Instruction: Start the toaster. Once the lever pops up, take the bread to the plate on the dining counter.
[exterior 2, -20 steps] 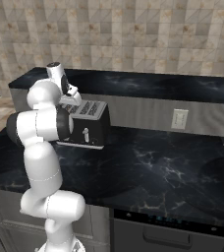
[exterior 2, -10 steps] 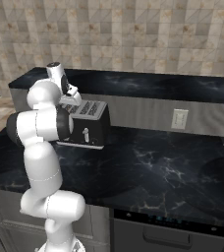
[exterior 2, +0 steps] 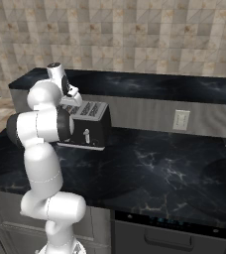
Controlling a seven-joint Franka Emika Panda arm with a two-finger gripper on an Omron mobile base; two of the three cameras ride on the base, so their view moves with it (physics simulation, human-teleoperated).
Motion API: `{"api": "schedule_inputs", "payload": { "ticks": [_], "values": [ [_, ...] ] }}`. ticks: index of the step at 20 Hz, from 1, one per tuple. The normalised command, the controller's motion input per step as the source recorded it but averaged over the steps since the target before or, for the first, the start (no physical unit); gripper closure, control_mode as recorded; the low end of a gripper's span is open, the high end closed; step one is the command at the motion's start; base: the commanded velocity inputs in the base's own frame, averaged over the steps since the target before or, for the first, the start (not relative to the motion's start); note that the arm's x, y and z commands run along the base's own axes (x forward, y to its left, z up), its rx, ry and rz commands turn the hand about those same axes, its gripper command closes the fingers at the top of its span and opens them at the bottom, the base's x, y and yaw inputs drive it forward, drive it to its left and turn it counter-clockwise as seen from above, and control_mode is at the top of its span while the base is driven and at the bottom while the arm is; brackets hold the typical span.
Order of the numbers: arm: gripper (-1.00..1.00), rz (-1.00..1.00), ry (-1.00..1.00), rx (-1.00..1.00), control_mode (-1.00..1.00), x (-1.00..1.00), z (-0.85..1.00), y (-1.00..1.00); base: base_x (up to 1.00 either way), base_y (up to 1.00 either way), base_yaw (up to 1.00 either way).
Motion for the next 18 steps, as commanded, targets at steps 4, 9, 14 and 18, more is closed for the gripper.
{"api": "schedule_inputs", "payload": {
  "ticks": [4,9,14,18],
  "values": [
    [-1.0,0.0,0.0,0.0,-1.0,0.0,0.0,0.0,0.0,0.0,0.0],
    [-1.0,0.0,0.0,0.0,-1.0,0.0,0.0,0.0,0.0,0.0,0.0],
    [-1.0,0.0,0.0,0.0,-1.0,0.0,0.0,0.0,0.0,0.0,0.0],
    [-1.0,0.0,0.0,0.0,-1.0,0.0,0.0,0.0,0.0,0.0,0.0]
  ]
}}
